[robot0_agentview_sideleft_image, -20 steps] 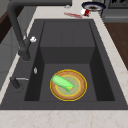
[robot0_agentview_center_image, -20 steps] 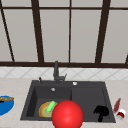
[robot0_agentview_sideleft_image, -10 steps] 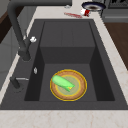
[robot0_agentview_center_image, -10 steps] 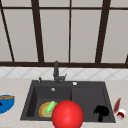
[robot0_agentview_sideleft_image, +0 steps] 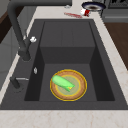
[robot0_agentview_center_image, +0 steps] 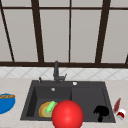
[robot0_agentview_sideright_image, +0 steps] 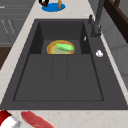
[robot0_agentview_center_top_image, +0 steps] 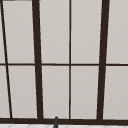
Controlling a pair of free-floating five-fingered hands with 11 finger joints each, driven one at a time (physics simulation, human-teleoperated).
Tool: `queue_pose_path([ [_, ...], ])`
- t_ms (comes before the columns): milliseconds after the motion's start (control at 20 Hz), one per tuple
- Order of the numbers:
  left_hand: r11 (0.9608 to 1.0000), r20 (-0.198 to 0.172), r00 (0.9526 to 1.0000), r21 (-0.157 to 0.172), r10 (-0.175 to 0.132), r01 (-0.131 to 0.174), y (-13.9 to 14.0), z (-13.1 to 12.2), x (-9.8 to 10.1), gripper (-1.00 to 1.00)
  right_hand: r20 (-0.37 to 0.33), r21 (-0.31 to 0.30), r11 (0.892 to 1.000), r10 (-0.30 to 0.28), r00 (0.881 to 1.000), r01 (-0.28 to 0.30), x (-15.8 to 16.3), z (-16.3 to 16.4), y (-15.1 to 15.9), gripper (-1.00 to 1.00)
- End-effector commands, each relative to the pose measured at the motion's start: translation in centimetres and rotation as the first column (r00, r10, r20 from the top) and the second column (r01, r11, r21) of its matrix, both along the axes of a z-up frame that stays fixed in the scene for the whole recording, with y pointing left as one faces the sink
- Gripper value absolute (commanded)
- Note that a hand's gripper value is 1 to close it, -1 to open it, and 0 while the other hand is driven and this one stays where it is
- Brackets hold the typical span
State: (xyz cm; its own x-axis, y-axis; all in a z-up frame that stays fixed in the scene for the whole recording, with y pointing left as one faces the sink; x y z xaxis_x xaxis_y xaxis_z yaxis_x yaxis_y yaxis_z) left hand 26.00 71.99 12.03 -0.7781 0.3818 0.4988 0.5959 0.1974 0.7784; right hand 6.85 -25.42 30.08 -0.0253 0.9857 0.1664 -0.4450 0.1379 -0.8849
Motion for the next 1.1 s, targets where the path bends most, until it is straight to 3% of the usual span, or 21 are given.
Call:
queue_pose_path([
  [0,0.9999,0.000,1.0000,0.011,-0.009,0.009,0.5,-0.9,0.0,1.00,0.000,0.000,1.000,0.000,1.000,0.000,0.0,0.0,0.0,0.00],
  [100,0.9999,0.022,0.9997,0.015,0.001,-0.002,0.0,-0.1,-0.5,1.00,0.000,0.000,1.000,0.000,1.000,0.000,0.0,0.0,0.0,0.00],
  [550,0.9992,0.002,1.0000,0.038,0.009,-0.009,-1.3,5.7,-0.1,1.00,0.000,0.000,1.000,0.000,1.000,0.000,0.0,0.0,0.0,0.00],
  [1050,0.9973,0.000,0.9995,0.066,0.030,-0.030,-6.2,10.2,-0.1,1.00,0.000,0.000,1.000,0.000,1.000,0.000,0.0,0.0,0.0,0.00],
])
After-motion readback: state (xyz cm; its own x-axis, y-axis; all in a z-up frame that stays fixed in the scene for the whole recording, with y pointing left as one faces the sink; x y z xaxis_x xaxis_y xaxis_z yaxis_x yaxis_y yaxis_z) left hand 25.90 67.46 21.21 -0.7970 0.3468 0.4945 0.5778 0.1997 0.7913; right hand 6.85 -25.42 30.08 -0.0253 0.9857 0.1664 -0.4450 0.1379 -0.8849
